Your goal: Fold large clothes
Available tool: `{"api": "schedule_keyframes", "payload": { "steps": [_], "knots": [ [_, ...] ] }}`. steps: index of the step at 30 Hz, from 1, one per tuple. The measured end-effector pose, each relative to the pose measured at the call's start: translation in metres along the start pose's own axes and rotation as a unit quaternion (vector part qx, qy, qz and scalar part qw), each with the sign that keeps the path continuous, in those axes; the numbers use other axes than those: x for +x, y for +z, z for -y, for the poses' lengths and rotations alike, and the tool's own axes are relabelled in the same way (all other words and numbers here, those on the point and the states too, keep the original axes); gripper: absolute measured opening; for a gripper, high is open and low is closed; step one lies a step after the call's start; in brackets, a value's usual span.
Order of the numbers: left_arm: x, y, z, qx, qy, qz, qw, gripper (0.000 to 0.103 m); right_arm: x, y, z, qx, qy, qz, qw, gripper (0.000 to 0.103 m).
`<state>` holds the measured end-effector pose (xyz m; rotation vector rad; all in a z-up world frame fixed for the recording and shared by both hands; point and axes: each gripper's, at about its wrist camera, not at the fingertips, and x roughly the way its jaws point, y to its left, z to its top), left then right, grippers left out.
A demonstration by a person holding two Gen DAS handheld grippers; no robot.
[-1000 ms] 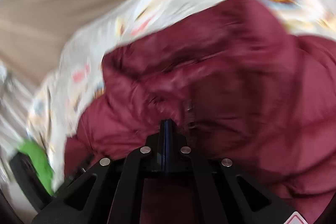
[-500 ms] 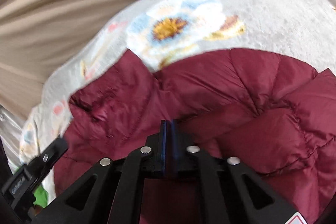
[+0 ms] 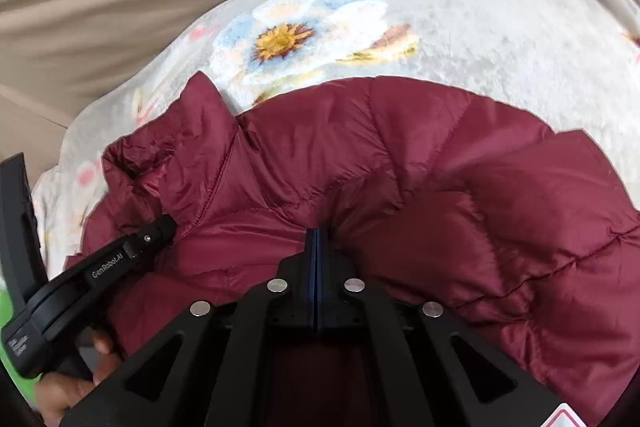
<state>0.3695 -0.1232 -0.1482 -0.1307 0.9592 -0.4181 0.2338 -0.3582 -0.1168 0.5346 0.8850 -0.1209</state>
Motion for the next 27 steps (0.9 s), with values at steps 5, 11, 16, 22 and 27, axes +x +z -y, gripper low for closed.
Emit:
{"api": "schedule_keyframes", "payload": {
  "steps": [5, 11, 16, 22, 27],
  "knots": [
    [-0.072, -0.011, -0.040, -0.035, 0.012, 0.056, 0.9977, 0.018, -0.068, -0.004, 0.023, 0.020, 0.004, 0.050, 0.999, 0.012],
    [-0.133, -0.051, -0.107, -0.038, 0.088, 0.068, 0.9931, 0.024, -0.110, -0.049, 0.032, -0.004, 0.030, 0.031, 0.999, 0.011],
    [-0.128, -0.094, -0.173, -0.078, 0.161, 0.026, 0.9834, 0.024, -0.083, -0.074, 0.056, 0.000, 0.004, -0.009, 1.000, 0.000],
    [-0.139, -0.097, -0.187, -0.093, 0.182, 0.031, 0.9785, 0.024, -0.123, -0.075, 0.065, 0.016, -0.030, 0.018, 0.999, 0.010],
    [-0.202, -0.115, -0.198, -0.111, 0.153, 0.042, 0.9812, 0.040, -0.199, -0.101, 0.085, 0.024, -0.045, 0.034, 0.998, 0.026]
  ]
}}
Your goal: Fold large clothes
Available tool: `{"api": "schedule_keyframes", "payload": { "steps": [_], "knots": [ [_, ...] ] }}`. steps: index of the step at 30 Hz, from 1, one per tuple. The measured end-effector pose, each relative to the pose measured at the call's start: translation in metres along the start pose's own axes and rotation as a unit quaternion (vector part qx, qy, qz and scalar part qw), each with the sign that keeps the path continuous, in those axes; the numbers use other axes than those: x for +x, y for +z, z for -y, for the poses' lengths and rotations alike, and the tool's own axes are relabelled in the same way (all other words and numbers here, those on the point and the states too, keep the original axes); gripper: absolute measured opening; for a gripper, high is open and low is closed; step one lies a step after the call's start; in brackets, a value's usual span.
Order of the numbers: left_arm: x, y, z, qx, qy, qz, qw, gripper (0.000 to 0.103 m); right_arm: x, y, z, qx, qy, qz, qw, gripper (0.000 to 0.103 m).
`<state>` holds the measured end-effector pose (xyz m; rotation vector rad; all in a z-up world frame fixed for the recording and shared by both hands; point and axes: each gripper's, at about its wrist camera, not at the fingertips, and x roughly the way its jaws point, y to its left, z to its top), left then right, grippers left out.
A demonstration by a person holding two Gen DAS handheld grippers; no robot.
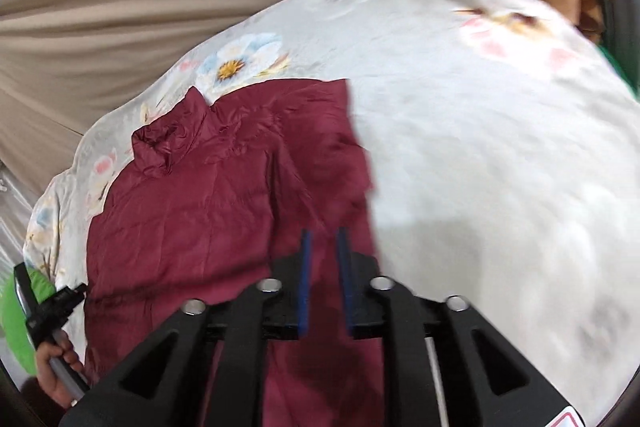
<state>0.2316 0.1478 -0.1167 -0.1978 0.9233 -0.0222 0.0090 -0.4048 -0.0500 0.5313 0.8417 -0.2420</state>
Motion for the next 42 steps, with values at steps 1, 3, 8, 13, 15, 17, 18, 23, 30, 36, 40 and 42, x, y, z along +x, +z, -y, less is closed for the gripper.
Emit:
{"api": "schedule_keyframes", "payload": {
  "steps": [1, 3, 8, 13, 15, 17, 18, 23, 30, 36, 40, 42],
  "knots": [
    [-0.015, -0.007, -0.008, 0.006, -0.003, 0.000, 1.0000, 0.050, -0.011, -0.005, 0.008, 0.002, -0.005, 0.000, 1.000, 0.034],
    [-0.035, -0.020, -0.022, 0.010, -0.009, -0.007, 0.9999, 0.059, -0.037, -0.021, 0.025, 0.009, -0.014, -0.003, 1.000, 0.040],
    [-0.069, -0.076, -0.064, 0.001, -0.042, -0.074, 0.9964, 0.067, -0.085, -0.072, 0.063, 0.026, -0.030, -0.045, 0.998, 0.059],
    [-0.065, -0.125, -0.097, -0.045, -0.052, -0.144, 0.9872, 0.067, -0.095, -0.118, 0.084, 0.066, -0.019, -0.088, 0.994, 0.063],
    [-0.060, -0.137, -0.104, -0.070, -0.060, -0.163, 0.9823, 0.067, -0.091, -0.127, 0.087, 0.078, -0.004, -0.101, 0.992, 0.063],
    [-0.062, -0.141, -0.104, -0.078, -0.074, -0.160, 0.9812, 0.067, -0.082, -0.136, 0.089, 0.096, 0.013, -0.118, 0.988, 0.063],
    [-0.063, -0.142, -0.103, -0.075, -0.076, -0.155, 0.9821, 0.066, -0.077, -0.139, 0.089, 0.103, 0.019, -0.126, 0.986, 0.064],
    [-0.067, -0.140, -0.093, -0.062, -0.109, -0.163, 0.9787, 0.030, -0.066, -0.141, 0.083, 0.117, 0.039, -0.121, 0.985, 0.068],
    [-0.104, -0.130, -0.093, -0.052, -0.143, -0.143, 0.9779, 0.006, -0.068, -0.130, 0.072, 0.112, 0.091, -0.123, 0.982, 0.008],
    [-0.186, -0.131, -0.114, -0.055, -0.193, -0.131, 0.9709, 0.004, -0.118, -0.120, 0.062, 0.013, 0.129, -0.149, 0.980, 0.006],
    [-0.249, -0.122, -0.130, -0.093, -0.218, -0.074, 0.9688, 0.004, -0.185, -0.105, 0.067, 0.013, 0.240, -0.139, 0.961, 0.006],
    [-0.269, -0.103, -0.127, -0.102, -0.222, -0.036, 0.9691, 0.004, -0.213, -0.085, 0.064, 0.019, 0.281, -0.096, 0.955, 0.005]
  ]
}}
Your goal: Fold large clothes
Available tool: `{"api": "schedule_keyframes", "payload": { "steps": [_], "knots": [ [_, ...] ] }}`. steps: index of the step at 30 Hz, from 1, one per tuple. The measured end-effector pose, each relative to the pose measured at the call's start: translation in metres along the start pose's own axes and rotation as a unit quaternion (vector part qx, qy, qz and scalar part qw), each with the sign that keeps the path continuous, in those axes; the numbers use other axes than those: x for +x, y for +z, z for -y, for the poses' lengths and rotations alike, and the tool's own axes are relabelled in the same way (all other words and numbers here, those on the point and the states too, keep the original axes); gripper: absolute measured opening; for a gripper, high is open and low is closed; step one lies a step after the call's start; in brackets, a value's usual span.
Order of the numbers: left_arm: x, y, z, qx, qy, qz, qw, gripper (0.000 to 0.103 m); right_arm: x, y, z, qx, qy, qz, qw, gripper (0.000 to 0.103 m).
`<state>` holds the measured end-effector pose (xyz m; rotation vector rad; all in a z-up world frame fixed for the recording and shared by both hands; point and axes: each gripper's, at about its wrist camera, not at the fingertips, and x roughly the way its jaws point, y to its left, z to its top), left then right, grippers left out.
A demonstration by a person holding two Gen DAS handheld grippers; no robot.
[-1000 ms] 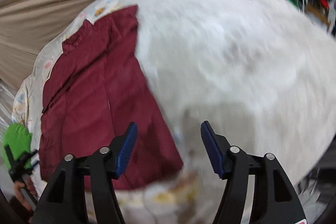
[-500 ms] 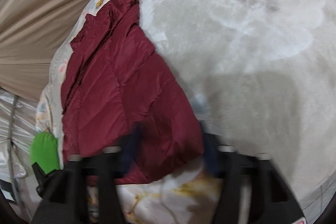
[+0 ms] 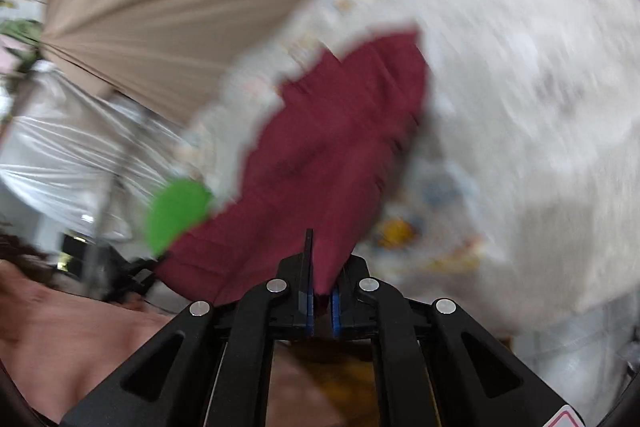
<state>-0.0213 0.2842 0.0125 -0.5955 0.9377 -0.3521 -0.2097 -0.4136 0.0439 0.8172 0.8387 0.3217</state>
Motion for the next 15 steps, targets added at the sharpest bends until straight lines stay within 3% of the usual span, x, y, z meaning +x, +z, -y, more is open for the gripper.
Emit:
{"api": "schedule_keyframes", "payload": {
  "steps": [3, 6, 10, 15],
  "knots": [
    [0.008, 0.036, 0.020, 0.008, -0.020, 0.033, 0.9992, 0.004, -0.008, 0.039, -0.015, 0.007, 0.032, 0.077, 0.997, 0.005],
    [0.049, 0.074, 0.035, 0.038, -0.002, 0.048, 0.9981, 0.004, 0.020, 0.081, -0.008, 0.043, 0.045, 0.125, 0.990, 0.005],
    [0.124, 0.109, 0.040, 0.037, 0.049, 0.035, 0.9975, 0.004, 0.089, 0.131, 0.010, 0.080, 0.003, 0.136, 0.987, 0.005],
    [0.220, 0.137, 0.024, 0.015, 0.116, 0.007, 0.9931, 0.004, 0.157, 0.170, 0.028, 0.101, -0.057, 0.126, 0.985, 0.005]
  ]
}}
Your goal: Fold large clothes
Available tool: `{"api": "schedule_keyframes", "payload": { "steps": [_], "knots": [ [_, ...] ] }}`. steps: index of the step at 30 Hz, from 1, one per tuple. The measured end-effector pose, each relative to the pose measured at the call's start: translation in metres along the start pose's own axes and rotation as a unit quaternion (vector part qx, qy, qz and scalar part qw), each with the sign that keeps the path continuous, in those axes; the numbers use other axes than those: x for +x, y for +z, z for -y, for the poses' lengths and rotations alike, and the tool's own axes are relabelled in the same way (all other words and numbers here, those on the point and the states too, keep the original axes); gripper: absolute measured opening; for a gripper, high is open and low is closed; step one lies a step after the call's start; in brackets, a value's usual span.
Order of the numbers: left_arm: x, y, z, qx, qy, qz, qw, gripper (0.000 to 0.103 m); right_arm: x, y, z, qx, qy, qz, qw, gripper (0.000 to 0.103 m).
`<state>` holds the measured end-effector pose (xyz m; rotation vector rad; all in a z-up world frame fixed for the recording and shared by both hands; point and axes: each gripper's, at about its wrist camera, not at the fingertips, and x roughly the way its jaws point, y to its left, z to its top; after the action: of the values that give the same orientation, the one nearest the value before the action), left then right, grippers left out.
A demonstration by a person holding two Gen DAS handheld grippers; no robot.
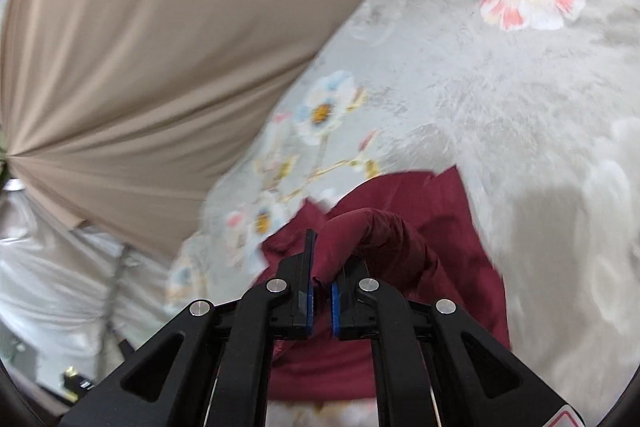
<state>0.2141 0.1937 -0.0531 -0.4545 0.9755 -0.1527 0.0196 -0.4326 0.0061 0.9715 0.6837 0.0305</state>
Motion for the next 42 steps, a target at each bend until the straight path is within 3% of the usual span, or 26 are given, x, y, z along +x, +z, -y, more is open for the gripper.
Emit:
{"api": "schedule_keyframes", "payload": {
  "steps": [4, 7, 9, 12, 14, 15, 16, 17, 19, 22, 24, 27, 29, 32, 35, 37, 42],
  "knots": [
    [0.056, 0.002, 0.007, 0.025, 0.050, -0.019, 0.9983, 0.005, 0.049, 0.017, 0.013, 0.007, -0.041, -0.009, 0.999, 0.005],
    [0.088, 0.003, 0.013, 0.032, 0.075, -0.026, 0.9963, 0.009, 0.080, 0.024, 0.018, 0.000, -0.067, -0.017, 0.998, 0.011],
    [0.096, 0.006, 0.014, 0.023, 0.076, -0.024, 0.9966, 0.009, 0.088, 0.025, 0.017, -0.005, -0.080, -0.010, 0.997, 0.015],
    [0.078, 0.014, 0.019, 0.007, 0.055, 0.009, 0.9984, 0.015, 0.078, 0.027, 0.012, 0.007, -0.064, 0.030, 0.997, 0.029],
    [0.064, 0.017, 0.023, 0.004, 0.044, 0.040, 0.9982, 0.034, 0.062, 0.028, 0.007, 0.011, -0.051, 0.070, 0.996, 0.057],
    [0.057, 0.019, 0.025, 0.005, 0.048, 0.057, 0.9972, 0.043, 0.052, 0.028, 0.005, 0.013, -0.043, 0.094, 0.995, 0.061],
    [0.046, 0.022, 0.028, 0.006, 0.075, 0.092, 0.9928, 0.063, 0.045, 0.029, 0.004, 0.014, -0.040, 0.107, 0.993, 0.061],
    [0.036, 0.024, 0.030, 0.007, 0.097, 0.123, 0.9876, 0.073, 0.038, 0.029, 0.003, 0.015, -0.037, 0.113, 0.993, 0.061],
    [0.019, 0.029, 0.034, 0.017, 0.117, 0.158, 0.9804, 0.073, 0.027, 0.028, -0.003, 0.011, -0.036, 0.119, 0.992, 0.061],
    [0.003, 0.020, 0.052, 0.057, 0.077, 0.141, 0.9854, 0.070, 0.020, 0.013, -0.029, -0.063, -0.052, 0.098, 0.992, 0.057],
    [-0.001, 0.002, 0.072, 0.102, 0.052, 0.118, 0.9864, 0.066, 0.025, -0.015, -0.056, -0.152, -0.071, 0.058, 0.984, 0.049],
    [0.006, -0.050, 0.112, 0.195, 0.021, 0.052, 0.9792, 0.053, 0.048, -0.061, -0.081, -0.230, -0.084, -0.014, 0.969, 0.031],
    [0.023, -0.090, 0.131, 0.237, 0.011, 0.002, 0.9714, 0.039, 0.074, -0.100, -0.090, -0.265, -0.094, -0.071, 0.957, 0.015],
    [0.055, -0.129, 0.135, 0.235, 0.022, -0.066, 0.9694, 0.035, 0.105, -0.135, -0.088, -0.293, -0.107, -0.126, 0.942, 0.007],
    [0.065, -0.139, 0.122, 0.234, 0.045, -0.063, 0.9692, 0.034, 0.118, -0.148, -0.077, -0.330, -0.147, -0.138, 0.922, 0.000],
    [0.065, -0.135, 0.113, 0.239, 0.072, -0.052, 0.9670, 0.034, 0.112, -0.140, -0.054, -0.314, -0.174, -0.131, 0.924, 0.000],
    [0.067, -0.110, 0.063, 0.196, 0.129, -0.042, 0.9712, 0.034, 0.071, -0.097, 0.020, -0.226, -0.236, -0.092, 0.941, 0.000]
  ]
}}
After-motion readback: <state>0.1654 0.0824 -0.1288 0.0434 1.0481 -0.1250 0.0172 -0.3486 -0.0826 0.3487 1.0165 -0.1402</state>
